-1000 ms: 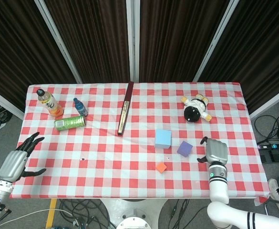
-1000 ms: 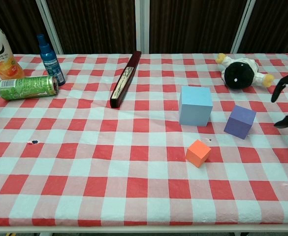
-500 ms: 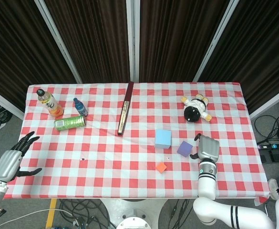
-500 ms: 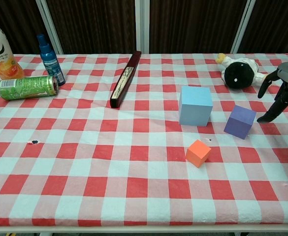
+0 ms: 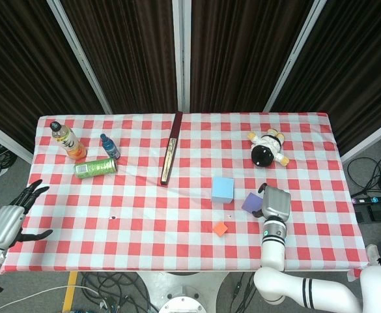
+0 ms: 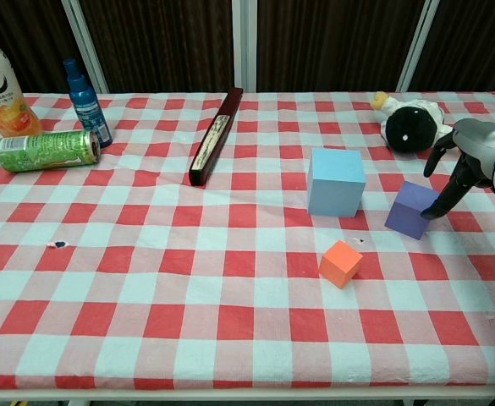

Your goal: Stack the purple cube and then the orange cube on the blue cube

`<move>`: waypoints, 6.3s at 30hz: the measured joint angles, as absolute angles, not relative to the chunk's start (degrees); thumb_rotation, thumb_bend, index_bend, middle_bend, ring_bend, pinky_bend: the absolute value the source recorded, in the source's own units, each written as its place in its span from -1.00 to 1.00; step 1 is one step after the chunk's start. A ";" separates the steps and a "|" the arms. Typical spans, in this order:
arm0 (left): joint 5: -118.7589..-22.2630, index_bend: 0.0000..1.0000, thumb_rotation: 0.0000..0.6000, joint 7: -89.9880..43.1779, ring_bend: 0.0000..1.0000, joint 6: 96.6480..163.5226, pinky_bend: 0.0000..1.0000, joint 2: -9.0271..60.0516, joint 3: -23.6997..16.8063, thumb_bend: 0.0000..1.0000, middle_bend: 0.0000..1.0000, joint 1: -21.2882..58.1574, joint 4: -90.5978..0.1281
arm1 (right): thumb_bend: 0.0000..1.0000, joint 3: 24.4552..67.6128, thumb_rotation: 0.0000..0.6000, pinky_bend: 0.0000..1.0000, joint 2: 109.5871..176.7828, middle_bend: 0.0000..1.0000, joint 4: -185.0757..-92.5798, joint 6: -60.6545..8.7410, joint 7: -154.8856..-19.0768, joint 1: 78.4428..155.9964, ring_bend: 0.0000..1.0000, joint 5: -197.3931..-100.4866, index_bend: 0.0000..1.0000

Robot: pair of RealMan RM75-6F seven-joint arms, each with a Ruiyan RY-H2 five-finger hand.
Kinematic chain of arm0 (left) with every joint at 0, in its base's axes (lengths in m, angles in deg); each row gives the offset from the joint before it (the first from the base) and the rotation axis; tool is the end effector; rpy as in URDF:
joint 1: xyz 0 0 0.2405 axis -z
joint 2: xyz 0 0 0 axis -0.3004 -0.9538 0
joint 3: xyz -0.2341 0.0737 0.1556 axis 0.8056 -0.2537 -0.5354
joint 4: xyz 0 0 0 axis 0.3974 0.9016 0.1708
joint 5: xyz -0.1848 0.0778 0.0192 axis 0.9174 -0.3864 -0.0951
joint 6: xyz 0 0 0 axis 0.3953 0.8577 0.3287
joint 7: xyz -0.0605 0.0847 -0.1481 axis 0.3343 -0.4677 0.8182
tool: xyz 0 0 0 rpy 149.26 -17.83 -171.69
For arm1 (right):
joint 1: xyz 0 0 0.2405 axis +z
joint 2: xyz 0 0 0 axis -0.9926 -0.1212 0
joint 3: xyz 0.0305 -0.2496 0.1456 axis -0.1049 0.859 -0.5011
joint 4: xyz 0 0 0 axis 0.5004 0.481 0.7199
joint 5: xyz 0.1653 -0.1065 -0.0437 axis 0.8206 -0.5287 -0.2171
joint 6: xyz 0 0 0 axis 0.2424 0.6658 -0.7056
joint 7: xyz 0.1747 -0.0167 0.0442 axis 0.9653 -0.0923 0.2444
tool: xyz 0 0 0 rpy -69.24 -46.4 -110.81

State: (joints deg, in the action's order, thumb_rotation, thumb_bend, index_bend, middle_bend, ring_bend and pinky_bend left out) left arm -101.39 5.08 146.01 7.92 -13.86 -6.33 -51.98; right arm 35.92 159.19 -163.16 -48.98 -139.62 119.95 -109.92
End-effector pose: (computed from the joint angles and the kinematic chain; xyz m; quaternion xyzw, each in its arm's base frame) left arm -0.3555 0.2426 0.1611 -0.6082 -0.4761 -0.4428 0.4552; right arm -0.2184 -0.3510 -0.0186 0.5374 -0.5498 0.2119 0.6033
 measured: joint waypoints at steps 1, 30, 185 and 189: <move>-101.38 -0.68 1.00 5.20 -0.80 145.99 -0.51 7.93 -13.87 -1.00 -0.78 -6.32 -51.89 | -1.00 35.87 1.00 0.63 159.35 0.97 -162.87 -48.97 -139.68 120.03 0.81 -109.86 -0.23; -102.48 -0.68 1.00 8.18 -0.80 146.22 -0.51 8.31 -15.14 -1.00 -0.78 -6.58 -50.40 | -1.00 34.80 1.00 0.66 163.72 1.00 -155.12 -46.20 -141.26 122.36 0.88 -108.31 0.02; -100.90 -0.68 1.00 1.17 -0.80 145.24 -0.51 7.85 -14.02 -1.00 -0.78 -6.05 -52.77 | -0.92 55.92 1.00 0.67 126.63 1.00 -182.66 -13.16 -135.09 141.01 0.91 -131.44 -0.22; -100.58 -0.68 1.00 -0.32 -0.80 145.61 -0.51 8.44 -13.71 -1.00 -0.78 -6.23 -51.82 | -0.92 57.28 1.00 0.67 128.65 1.00 -180.51 -11.50 -135.26 142.30 0.91 -130.25 -0.21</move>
State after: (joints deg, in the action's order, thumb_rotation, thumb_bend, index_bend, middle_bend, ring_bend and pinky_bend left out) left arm -100.58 -0.32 145.61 8.44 -13.71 -6.23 -51.82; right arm 57.28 128.65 -180.51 -11.50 -135.26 142.30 -130.25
